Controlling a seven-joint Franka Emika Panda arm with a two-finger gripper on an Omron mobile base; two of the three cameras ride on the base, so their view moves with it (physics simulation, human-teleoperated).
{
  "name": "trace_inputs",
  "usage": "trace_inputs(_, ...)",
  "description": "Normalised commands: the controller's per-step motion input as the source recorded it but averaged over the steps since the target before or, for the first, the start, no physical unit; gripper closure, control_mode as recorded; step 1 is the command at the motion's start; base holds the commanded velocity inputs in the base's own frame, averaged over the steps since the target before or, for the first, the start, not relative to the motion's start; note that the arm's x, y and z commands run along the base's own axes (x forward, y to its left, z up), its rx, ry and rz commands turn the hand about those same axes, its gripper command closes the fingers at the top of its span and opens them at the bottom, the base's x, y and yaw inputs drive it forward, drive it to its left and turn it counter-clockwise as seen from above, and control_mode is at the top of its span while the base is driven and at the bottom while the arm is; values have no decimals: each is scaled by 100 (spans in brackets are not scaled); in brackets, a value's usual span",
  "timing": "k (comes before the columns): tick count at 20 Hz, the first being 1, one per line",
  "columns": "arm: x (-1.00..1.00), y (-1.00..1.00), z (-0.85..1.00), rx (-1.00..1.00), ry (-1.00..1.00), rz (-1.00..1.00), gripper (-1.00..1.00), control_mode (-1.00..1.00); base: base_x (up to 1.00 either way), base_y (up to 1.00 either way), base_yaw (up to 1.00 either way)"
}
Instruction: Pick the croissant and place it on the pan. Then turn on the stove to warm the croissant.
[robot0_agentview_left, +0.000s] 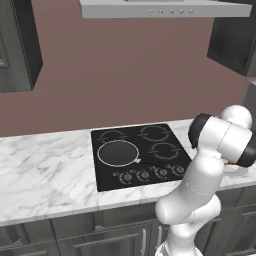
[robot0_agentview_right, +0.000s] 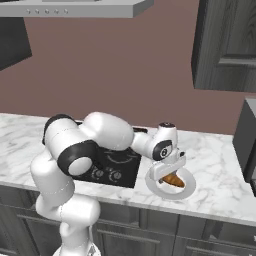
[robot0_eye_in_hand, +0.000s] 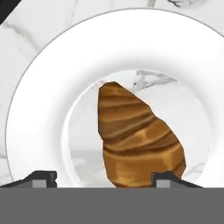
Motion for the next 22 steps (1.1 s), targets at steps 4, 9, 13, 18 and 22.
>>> trace_inputs(4,44,-6,-22,-8,-12,3,-100,-100,0,0,0)
trace_inputs(9,24,-2,-56,-6,-9,5,-100,-100,0,0,0)
trace_inputs(13,0,0,-96,-2,0,5,100,-100,0,0,0)
trace_inputs(18,-3,3,24,-2,-21,0,100,-100,0,0,0)
trace_inputs(22,-30,53,100,-5,-40,0,100,-100,0,0,0)
